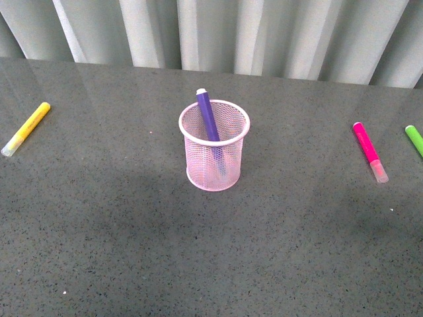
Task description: Insert purple and pink pens into pink cup
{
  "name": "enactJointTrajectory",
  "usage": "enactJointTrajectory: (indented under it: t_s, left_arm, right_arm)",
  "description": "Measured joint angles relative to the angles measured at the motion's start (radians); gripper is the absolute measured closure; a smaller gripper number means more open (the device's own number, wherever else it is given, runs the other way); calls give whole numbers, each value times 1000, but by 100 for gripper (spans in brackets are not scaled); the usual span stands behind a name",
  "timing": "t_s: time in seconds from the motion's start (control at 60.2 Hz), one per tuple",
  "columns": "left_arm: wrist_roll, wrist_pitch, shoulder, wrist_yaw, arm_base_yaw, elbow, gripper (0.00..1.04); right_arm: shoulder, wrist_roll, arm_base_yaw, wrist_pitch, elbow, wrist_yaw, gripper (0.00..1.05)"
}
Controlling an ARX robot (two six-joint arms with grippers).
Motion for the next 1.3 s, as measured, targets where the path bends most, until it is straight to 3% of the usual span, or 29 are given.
enactJointTrajectory:
  t_s: [0.548,0.664,0.914,1.246,1.296]
  left_arm:
    - [0,-186,-187,0,0,0,101]
    - [0,-351,-335,1,0,1,101]
    - [0,-357,-351,2,0,0,101]
    - [0,-357,-352,2,0,0,42]
    - [0,-357,-352,2,0,0,32]
  right_arm:
    - [0,0,0,0,0,0,7]
    - [0,0,0,0,0,0,7]
    - [0,0,0,0,0,0,7]
    - [0,0,0,0,0,0,7]
    - [45,2,14,-90,31,94,7]
